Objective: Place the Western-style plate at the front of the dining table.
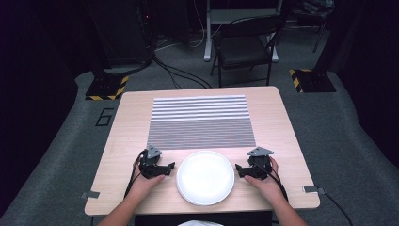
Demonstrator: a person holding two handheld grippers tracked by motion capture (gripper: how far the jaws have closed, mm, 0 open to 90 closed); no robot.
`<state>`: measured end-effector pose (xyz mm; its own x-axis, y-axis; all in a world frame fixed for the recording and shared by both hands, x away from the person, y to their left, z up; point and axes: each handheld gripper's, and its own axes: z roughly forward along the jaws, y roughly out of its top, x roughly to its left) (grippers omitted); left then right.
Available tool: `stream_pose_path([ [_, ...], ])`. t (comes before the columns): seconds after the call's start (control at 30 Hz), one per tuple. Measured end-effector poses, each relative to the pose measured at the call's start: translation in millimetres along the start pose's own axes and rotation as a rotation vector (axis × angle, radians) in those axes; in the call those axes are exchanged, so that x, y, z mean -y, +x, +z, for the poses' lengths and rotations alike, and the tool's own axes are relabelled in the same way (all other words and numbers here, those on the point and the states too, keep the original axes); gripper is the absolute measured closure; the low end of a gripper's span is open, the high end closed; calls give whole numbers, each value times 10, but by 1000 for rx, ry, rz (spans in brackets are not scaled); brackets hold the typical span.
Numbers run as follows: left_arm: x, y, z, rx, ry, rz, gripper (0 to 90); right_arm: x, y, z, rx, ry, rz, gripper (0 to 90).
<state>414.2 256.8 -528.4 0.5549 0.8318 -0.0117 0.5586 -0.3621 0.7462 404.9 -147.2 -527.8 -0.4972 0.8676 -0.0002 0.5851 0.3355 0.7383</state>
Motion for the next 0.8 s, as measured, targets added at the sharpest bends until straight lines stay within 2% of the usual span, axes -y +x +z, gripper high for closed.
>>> stream_pose_path([
  [0.63,0,-4,2,-2,0,1,195,-3,2,3,5,-2,7,146],
  [0.8,1,-2,-1,-9,-3,-2,204,1,0,-4,13,-7,15,181],
])
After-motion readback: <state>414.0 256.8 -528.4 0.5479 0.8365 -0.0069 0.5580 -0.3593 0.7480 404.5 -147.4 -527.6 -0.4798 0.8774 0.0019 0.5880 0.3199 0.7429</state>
